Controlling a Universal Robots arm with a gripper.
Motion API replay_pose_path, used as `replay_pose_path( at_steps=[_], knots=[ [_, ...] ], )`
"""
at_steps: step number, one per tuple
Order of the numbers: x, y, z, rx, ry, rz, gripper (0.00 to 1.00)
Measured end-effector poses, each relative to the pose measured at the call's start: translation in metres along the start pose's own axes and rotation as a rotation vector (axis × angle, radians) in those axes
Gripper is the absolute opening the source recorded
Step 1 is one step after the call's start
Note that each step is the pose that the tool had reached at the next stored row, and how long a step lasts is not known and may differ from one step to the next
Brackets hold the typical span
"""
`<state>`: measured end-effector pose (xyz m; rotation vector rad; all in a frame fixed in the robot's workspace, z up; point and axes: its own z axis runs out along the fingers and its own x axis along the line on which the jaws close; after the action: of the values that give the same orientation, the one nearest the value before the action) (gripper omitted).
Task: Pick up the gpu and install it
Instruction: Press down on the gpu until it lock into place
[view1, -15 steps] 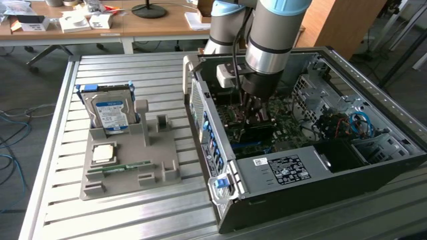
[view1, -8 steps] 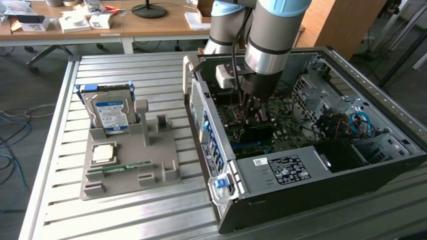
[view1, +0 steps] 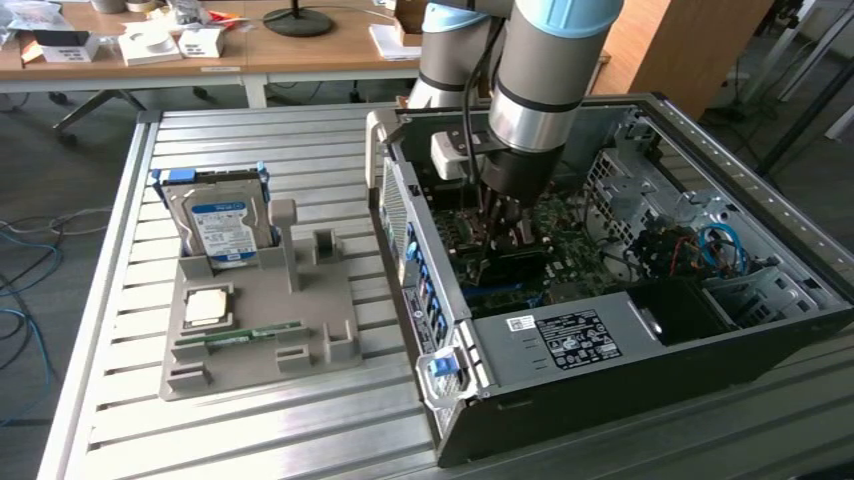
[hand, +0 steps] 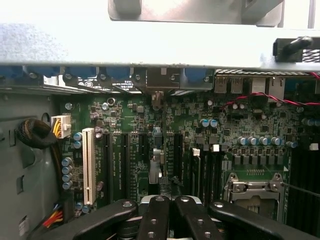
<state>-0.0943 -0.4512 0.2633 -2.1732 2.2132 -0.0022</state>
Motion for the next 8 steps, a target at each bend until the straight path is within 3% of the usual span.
replay_pose_path(
  at_steps=[8],
  knots=[
    [0.0006,0.0000,-0.0003,-0.0005,0.0007,0.000,0.11]
  ],
)
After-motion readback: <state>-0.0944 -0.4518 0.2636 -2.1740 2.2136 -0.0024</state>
